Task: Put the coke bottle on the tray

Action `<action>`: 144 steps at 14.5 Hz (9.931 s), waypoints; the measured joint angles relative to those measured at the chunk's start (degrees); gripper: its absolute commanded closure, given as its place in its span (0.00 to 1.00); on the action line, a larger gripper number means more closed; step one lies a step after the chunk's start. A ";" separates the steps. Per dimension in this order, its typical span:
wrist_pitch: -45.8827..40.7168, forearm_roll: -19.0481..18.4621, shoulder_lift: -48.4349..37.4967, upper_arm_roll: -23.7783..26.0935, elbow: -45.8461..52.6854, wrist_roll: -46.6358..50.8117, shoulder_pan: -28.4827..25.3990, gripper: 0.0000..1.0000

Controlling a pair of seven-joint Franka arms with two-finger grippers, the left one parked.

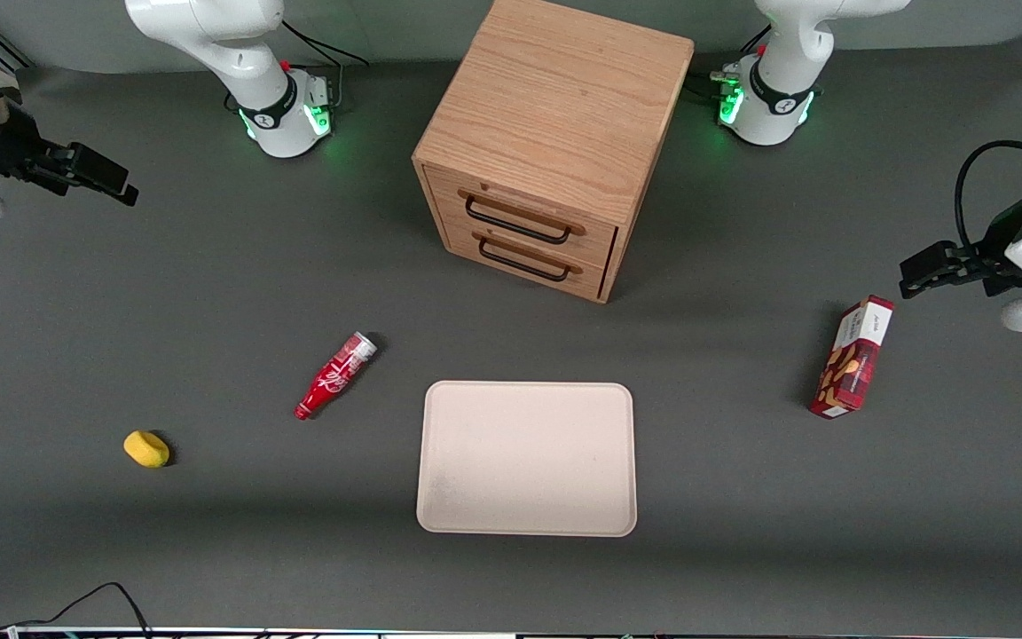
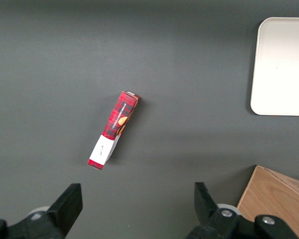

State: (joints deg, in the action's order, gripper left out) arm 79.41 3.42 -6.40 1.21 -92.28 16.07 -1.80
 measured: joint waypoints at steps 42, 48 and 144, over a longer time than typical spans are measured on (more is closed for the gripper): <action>50.23 -4.69 35.76 10.10 -16.18 40.86 -2.85 0.00; 57.98 -5.74 37.51 10.10 -19.80 40.90 -2.85 0.00; 16.09 -16.77 37.58 23.61 26.51 16.02 -2.65 0.00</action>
State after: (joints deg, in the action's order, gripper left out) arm 95.51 -13.35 31.18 24.83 -65.77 32.09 -4.45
